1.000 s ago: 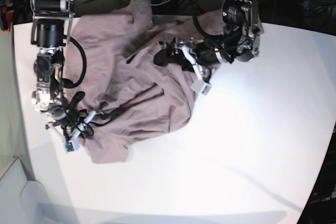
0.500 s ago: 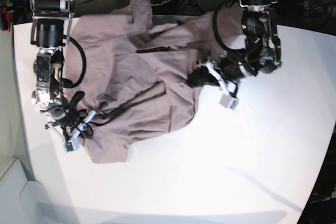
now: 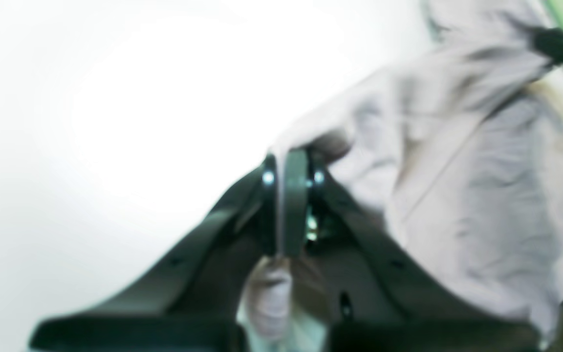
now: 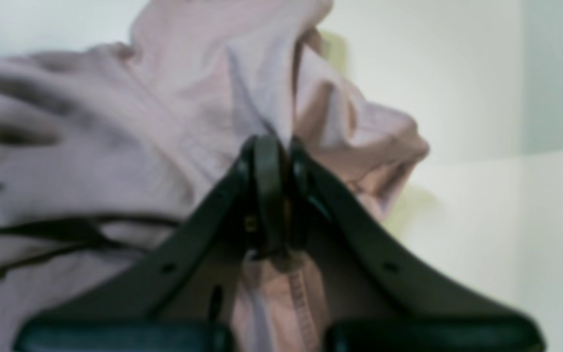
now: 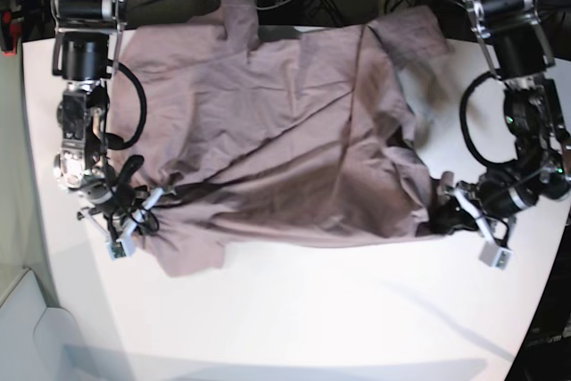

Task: Layout the t-shirt on the table in an organized manner, then fold the t-shirt properly
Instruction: 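Pull the shirt open with both grippers, spreading it across the table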

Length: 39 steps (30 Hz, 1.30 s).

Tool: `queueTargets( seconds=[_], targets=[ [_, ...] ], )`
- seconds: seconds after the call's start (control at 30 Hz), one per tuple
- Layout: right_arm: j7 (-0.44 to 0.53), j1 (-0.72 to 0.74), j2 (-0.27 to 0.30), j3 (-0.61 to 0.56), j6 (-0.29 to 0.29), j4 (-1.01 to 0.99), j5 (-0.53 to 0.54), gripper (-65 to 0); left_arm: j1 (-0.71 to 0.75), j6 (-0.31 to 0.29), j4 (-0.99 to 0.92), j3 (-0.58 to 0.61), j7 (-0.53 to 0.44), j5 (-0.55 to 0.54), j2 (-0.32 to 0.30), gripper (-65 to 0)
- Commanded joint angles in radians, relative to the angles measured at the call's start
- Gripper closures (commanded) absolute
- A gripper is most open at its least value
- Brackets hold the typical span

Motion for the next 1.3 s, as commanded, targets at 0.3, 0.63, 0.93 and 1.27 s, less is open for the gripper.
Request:
queueTargets(
  seconds=[0.3,0.63,0.93,1.27],
  targets=[
    [0.021,0.027,0.002,0.003,0.001,0.022,0.011,0.0,-0.246,0.001,-0.311,0.028,-0.093,-0.011,-0.126,-0.3],
    [0.029,0.059,0.008,0.003,0.001,0.06,0.012,0.0,-0.334,0.001,-0.323,0.266,-0.326,0.167,-0.072,-0.2],
    [0.021,0.059,0.005,0.068,0.001,0.181,0.006,0.0,-0.433,0.001,-0.309,0.145,-0.354,0.36,0.011,-0.2],
    [0.021,0.087,0.01,0.191,0.001,0.183,0.011,0.0,-0.456,0.001,-0.076,0.145,-0.339,0.377,0.009,-0.2]
  ],
)
